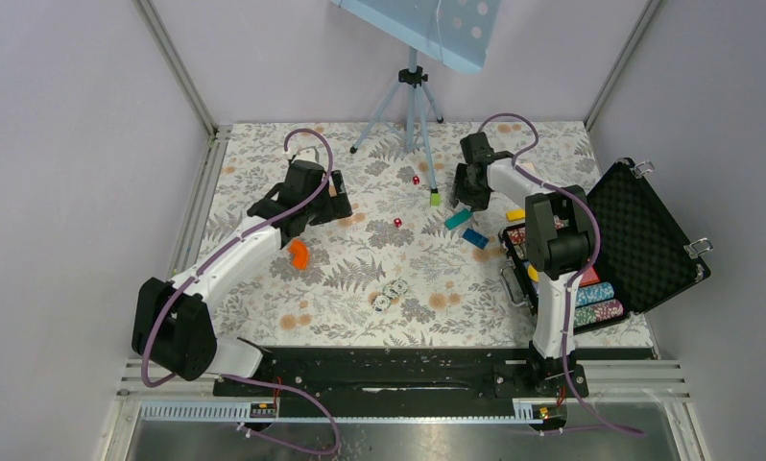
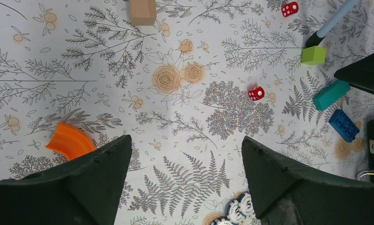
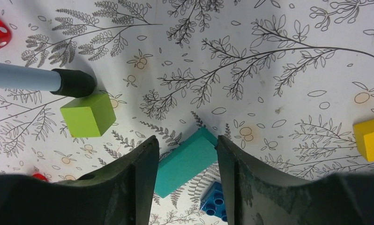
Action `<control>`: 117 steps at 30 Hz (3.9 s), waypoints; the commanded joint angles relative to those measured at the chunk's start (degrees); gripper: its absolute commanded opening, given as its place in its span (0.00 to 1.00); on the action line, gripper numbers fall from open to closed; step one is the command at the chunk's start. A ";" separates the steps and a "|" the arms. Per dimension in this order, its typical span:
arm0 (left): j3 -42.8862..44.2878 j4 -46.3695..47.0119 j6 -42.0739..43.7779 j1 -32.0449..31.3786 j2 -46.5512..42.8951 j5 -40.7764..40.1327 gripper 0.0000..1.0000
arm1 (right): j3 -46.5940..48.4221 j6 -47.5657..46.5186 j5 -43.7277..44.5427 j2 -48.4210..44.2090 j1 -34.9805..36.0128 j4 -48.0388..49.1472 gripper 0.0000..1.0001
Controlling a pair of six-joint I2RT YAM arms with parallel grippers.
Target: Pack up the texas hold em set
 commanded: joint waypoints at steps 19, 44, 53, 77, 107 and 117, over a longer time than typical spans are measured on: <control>-0.61 2.02 0.32 0.34 -1.96 0.45 0.86 | -3.94 -0.26 -3.44 -1.40 2.26 0.33 0.49; -2.80 2.68 -0.55 0.41 -3.07 0.97 0.86 | -18.48 0.89 -4.39 -12.64 14.00 2.20 0.52; -3.04 3.08 -0.84 0.32 -3.19 1.63 0.86 | -24.73 0.05 -2.62 -16.13 14.24 2.07 0.54; 0.23 -0.90 1.34 1.76 -3.69 2.63 0.98 | -37.06 -4.22 -5.36 -34.03 16.72 12.19 0.61; -1.93 -0.42 -0.52 13.11 -8.19 15.01 0.98 | -31.08 -13.81 -3.67 -20.46 24.81 10.96 0.53; -2.02 0.00 -1.25 14.00 -8.22 17.34 0.98 | -31.01 -13.79 0.09 -21.52 25.74 8.47 0.22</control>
